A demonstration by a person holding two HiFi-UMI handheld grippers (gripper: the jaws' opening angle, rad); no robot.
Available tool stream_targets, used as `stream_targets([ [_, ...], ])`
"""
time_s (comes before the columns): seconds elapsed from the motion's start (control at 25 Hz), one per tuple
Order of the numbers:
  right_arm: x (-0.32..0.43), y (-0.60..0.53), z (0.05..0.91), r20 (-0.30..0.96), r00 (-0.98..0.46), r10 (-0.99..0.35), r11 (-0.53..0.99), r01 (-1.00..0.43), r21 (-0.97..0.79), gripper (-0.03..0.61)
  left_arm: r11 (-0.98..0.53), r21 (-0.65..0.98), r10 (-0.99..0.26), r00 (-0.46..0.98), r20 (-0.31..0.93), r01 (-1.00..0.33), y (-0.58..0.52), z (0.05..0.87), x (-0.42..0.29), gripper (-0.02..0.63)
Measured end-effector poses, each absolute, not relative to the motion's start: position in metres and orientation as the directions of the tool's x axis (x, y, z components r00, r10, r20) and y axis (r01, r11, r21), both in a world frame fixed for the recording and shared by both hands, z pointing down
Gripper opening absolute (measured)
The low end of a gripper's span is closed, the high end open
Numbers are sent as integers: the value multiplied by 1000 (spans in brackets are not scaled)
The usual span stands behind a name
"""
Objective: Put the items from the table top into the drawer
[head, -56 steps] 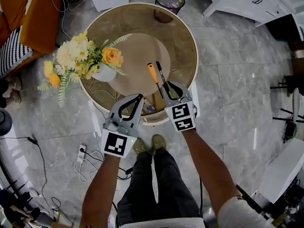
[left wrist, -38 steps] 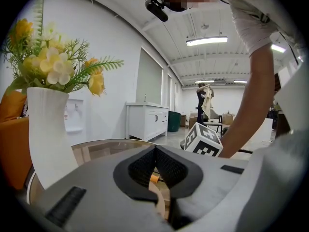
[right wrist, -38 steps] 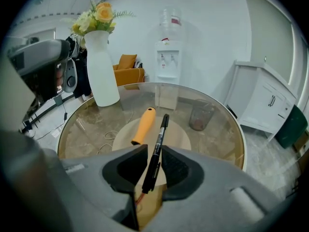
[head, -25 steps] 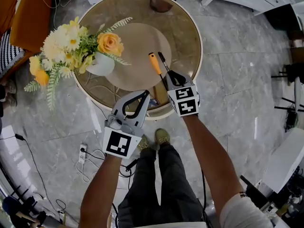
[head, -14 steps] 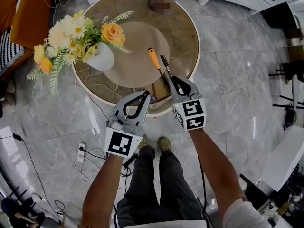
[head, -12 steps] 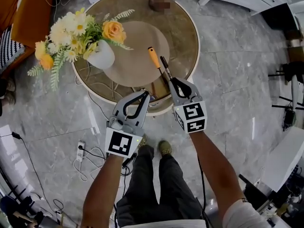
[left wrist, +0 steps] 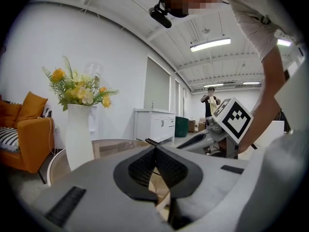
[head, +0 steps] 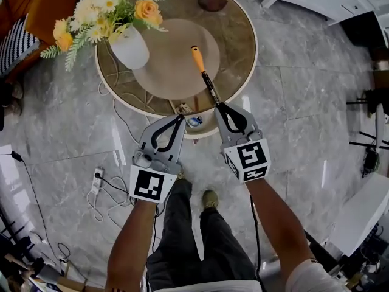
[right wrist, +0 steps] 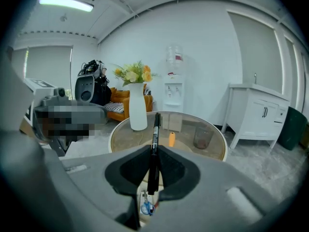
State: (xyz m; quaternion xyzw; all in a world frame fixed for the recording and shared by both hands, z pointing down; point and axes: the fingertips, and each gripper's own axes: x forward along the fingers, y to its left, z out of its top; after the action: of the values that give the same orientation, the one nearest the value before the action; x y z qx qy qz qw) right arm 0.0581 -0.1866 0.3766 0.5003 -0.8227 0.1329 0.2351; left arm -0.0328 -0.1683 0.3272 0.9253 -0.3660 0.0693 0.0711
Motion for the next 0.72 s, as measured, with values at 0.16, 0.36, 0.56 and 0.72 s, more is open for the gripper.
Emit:
stream_targets([
  [0.16, 54, -145, 376, 498, -440, -747, 515, -857, 15, 44, -681, 97, -706, 686, 178, -726, -135, 335, -29, 0],
  [0.36, 49, -92, 390, 503, -500, -705, 585, -811, 13, 44, -656, 87, -729, 659, 188, -750, -95, 350, -24, 0],
  [0.56, 49, -51, 414, 522, -533, -666, 628, -778, 7, 44, -635, 77, -746, 636, 198, -769, -65, 362, -21, 0],
  [0.72, 53, -34, 433, 542, -543, -642, 644, -765, -3, 44, -619, 77, -757, 620, 207, -782, -52, 373, -20, 0],
])
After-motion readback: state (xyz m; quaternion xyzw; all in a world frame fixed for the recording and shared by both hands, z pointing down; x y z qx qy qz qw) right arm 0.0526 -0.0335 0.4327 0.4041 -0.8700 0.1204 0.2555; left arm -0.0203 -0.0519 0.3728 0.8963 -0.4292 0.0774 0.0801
